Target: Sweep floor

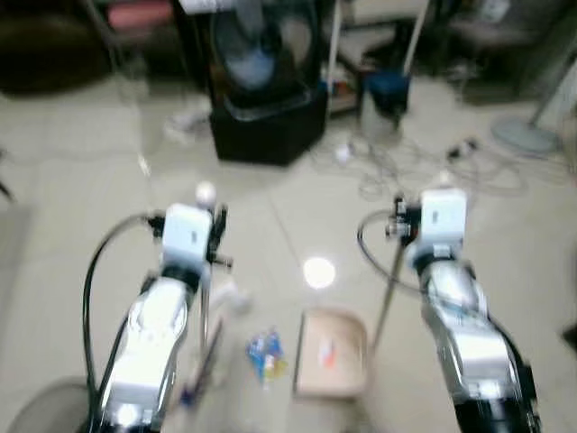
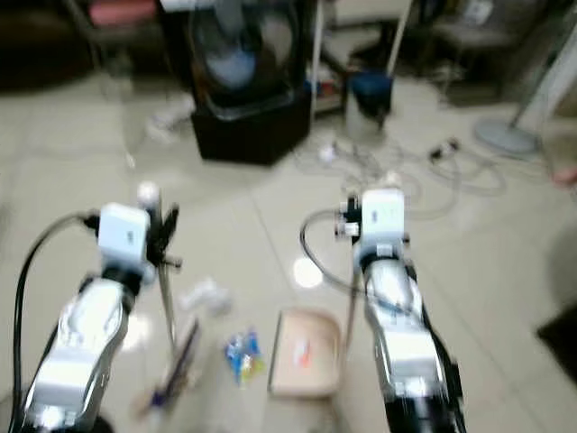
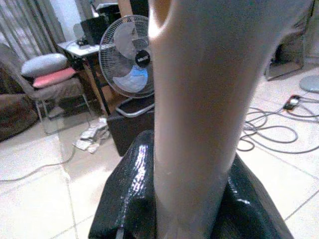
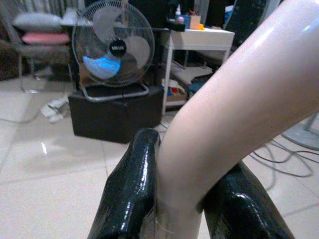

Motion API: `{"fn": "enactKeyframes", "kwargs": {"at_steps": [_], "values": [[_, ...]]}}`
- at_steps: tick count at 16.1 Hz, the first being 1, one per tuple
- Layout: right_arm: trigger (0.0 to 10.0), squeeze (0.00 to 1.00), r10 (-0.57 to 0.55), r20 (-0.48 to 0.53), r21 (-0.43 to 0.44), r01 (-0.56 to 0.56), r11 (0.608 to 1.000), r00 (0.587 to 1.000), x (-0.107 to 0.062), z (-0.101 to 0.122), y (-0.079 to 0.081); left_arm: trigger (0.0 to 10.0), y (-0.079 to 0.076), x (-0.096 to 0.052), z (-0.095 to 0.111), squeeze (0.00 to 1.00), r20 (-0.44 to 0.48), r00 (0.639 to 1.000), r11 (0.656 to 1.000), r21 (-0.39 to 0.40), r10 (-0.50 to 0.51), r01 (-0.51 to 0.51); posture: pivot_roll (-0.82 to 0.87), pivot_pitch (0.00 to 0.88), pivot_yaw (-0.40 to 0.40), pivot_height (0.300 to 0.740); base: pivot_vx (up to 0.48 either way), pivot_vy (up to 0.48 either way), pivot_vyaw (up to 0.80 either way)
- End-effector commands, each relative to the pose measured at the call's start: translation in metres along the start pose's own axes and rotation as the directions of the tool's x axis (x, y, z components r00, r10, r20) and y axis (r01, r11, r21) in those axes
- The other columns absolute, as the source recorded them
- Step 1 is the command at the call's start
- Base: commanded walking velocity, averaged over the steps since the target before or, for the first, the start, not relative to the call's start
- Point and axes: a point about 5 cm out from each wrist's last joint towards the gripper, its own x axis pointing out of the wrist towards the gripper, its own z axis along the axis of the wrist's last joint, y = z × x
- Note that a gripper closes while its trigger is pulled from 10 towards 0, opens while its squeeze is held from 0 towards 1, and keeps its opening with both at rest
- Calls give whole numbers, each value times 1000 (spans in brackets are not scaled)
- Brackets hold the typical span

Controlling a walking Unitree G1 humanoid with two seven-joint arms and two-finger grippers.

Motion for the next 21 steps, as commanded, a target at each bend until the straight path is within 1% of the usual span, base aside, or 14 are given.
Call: {"fn": "enactKeyframes", "kwargs": {"at_steps": [1,6,8,10,12,17,21], "values": [[10000,0,-46,25,-20,47,999,999,-2,4,-12,10000,-9,3,9,0,42,999,999,-16,-32,32,-18,64,22,740,349,0,0],[10000,0,-59,24,6,59,998,998,-3,3,-13,10000,-8,3,7,0,31,999,999,-23,-38,38,-16,73,28,740,349,0,0],[10000,0,-76,8,-24,76,997,997,-2,0,-15,10000,-8,3,6,0,26,999,999,-23,-38,39,-14,74,32,740,349,0,0],[10000,0,-111,-25,-15,110,994,994,0,-6,-20,10000,-7,5,5,0,22,999,999,-26,-35,36,-8,78,38,740,347,0,0],[10000,0,-101,-22,-40,100,994,995,3,-5,-18,10000,-6,6,5,0,20,999,999,-28,-35,35,-9,80,38,740,349,0,0],[10000,0,-84,-2,-37,84,996,996,4,-2,-14,10000,-6,8,5,0,22,999,999,-27,-37,38,-13,79,39,740,349,0,0],[10000,0,-78,-7,-29,77,997,997,2,-5,-13,10000,-4,8,3,0,18,999,999,-24,-43,43,-9,77,47,740,351,0,0]]}}
